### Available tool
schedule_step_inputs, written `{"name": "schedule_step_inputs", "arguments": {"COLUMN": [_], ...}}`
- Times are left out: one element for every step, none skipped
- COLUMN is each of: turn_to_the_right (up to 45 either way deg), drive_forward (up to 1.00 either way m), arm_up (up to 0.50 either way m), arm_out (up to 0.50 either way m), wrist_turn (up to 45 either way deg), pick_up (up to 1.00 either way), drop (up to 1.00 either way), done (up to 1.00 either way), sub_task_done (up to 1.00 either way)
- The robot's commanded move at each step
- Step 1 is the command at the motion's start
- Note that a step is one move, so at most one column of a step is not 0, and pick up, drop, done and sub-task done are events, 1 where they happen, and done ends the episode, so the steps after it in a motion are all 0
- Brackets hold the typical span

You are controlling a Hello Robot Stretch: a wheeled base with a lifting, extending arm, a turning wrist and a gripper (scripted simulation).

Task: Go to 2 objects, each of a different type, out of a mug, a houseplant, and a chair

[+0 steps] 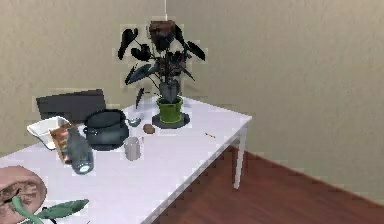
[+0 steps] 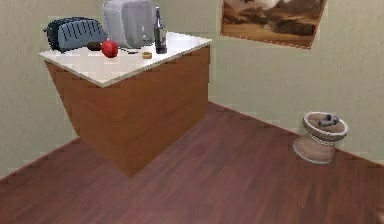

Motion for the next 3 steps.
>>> {"name": "schedule_step_inputs", "arguments": {"turn_to_the_right": [-18.0, 0.0, 45.0], "drive_forward": [0.0, 0.0, 0.0], "arm_up": [0.0, 0.0, 0.0], "arm_out": [0.0, 0.0, 0.0], "wrist_turn": [0.0, 0.0, 0.0], "pick_up": [0.0, 0.0, 0.0], "drop": [0.0, 0.0, 0.0], "done": [0.0, 0.0, 0.0], "sub_task_done": [0.0, 1.0, 0.0]}}
